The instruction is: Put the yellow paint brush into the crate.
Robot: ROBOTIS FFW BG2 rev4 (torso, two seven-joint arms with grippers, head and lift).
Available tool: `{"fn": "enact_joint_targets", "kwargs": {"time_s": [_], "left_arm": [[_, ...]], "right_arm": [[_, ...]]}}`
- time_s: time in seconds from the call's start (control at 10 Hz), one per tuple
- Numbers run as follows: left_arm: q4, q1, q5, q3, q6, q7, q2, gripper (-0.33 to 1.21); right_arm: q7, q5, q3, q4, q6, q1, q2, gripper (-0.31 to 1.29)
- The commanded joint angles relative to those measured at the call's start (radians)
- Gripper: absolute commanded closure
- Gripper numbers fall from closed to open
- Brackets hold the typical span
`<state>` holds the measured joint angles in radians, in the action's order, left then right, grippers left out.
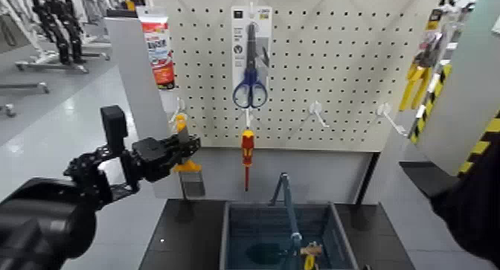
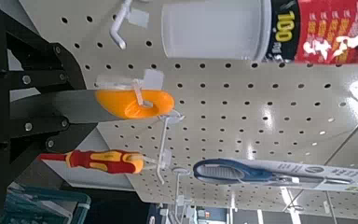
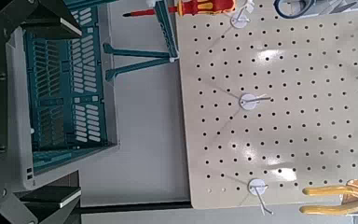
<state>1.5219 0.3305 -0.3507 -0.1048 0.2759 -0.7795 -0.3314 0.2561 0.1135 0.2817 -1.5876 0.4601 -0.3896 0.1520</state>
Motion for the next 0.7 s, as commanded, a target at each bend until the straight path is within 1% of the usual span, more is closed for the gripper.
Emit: {"fn": "enact_joint_targets", "kwargs": {"time_s": [0.1, 0.5, 0.7], "left_arm": [[0.089, -0.022, -0.025, 0.0, 0.08, 0.011, 0.012, 1.13], [0.075, -0.053, -0.152, -0.018, 0.066, 0.016, 0.032, 1.13], [0.037, -0.062, -0.231, -0.056, 0.016, 0.017, 0.04, 1.14]], "right_arm": [[0.0, 0.0, -0.001, -0.002, -0.001, -0.002, -0.002, 0.13], [0.0, 0.002, -0.001, -0.002, -0.001, -0.003, -0.003, 0.13], [0.0, 0.002, -0.001, -0.002, -0.001, -0.003, -0.006, 0.13]]}}
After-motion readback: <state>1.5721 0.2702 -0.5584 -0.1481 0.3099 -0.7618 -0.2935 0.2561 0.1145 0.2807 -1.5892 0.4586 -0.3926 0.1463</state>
